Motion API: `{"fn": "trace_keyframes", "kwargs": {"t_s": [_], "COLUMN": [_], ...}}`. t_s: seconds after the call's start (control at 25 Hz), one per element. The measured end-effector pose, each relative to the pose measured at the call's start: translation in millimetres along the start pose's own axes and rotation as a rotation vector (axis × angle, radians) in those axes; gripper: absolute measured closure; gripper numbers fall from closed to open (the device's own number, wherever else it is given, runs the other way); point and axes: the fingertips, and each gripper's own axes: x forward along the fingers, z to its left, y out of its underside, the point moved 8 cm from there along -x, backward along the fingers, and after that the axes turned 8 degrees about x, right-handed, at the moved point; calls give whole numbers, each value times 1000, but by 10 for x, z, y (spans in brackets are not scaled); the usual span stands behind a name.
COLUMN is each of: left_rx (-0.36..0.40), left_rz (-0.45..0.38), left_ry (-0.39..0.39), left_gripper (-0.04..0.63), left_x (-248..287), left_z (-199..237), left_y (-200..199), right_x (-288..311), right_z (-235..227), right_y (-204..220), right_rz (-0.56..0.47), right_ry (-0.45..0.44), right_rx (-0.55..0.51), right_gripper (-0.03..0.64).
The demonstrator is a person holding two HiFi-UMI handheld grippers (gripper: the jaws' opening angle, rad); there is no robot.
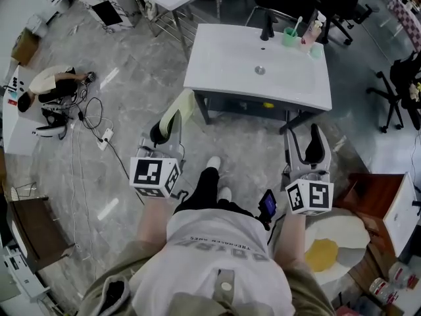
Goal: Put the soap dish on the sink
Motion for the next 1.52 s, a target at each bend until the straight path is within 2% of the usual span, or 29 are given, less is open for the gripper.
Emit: {"fn": "trace_keyframes", "kwargs": {"t_s": [0.16,0.4,0.76,1.0,1.24,1.4,1.52], "left_rx": [-12,-7,-10,-23,-17,-14,-17], "left_rz": [-6,-63,-107,-90,-60,-45,-44], "left_ry": [20,55,86,126,197,215,266], "left_gripper": [584,584,584,584,584,584,584], "left_x": [351,893,1485,1819,2135,2351,2544], "left_z": [213,641,1179,1245,1124,1080,1027], "left_y": [16,-160,-250,-214,-179,-160,-172], "right_x": [331,966,1657,1965,2253,2483,2682], "right_z": [-30,68,137,39,-92,-192,-266], "right_y": [-7,-196,-327,-309,-218,-145,-105], "right_rz": [1,-44,-85,-54,-15,7,26], "right_ry": [22,29,56,67,55,31,-10], "right_rx": [2,-21,-55,-43,-29,-13,3], "right_gripper": [341,341,341,341,341,341,341]}}
